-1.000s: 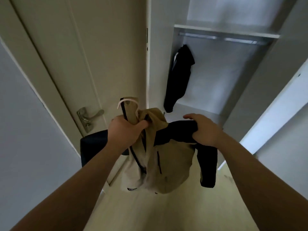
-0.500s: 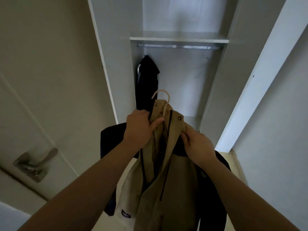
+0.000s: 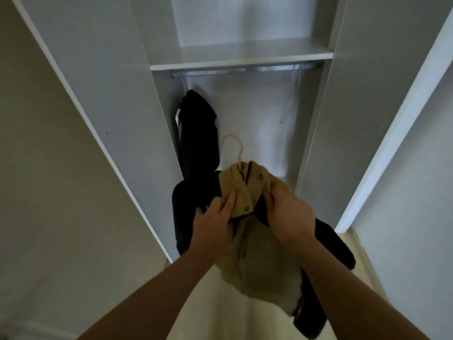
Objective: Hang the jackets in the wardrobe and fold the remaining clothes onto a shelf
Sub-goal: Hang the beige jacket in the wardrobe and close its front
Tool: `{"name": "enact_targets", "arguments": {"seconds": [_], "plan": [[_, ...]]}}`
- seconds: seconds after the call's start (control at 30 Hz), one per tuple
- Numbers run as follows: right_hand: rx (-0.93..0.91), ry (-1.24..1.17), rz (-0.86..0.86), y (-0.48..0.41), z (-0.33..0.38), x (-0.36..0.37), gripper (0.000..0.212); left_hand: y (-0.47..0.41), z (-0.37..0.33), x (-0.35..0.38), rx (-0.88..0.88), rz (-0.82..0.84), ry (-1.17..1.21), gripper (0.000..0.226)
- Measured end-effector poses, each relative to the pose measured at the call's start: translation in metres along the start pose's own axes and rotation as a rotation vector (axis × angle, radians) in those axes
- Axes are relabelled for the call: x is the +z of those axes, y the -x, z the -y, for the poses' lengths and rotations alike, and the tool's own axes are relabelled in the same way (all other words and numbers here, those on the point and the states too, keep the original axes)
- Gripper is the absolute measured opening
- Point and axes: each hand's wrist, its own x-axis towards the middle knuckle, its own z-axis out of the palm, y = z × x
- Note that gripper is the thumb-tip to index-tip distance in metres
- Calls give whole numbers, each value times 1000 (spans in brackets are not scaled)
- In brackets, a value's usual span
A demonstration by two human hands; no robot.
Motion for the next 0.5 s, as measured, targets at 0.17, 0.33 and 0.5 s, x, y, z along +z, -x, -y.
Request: {"name": "enact_targets", "arguments": {"seconds": [0.17, 0.33, 0.5], "plan": [[62, 0, -3, -59, -8, 37, 40, -84, 40, 15, -68, -27, 610, 55], [108, 56, -117, -132, -15, 65, 46, -185, 130, 30, -99, -281, 489, 41], [194, 119, -246, -185, -5, 90, 36, -324, 209, 42, -4, 94, 280, 49]]}}
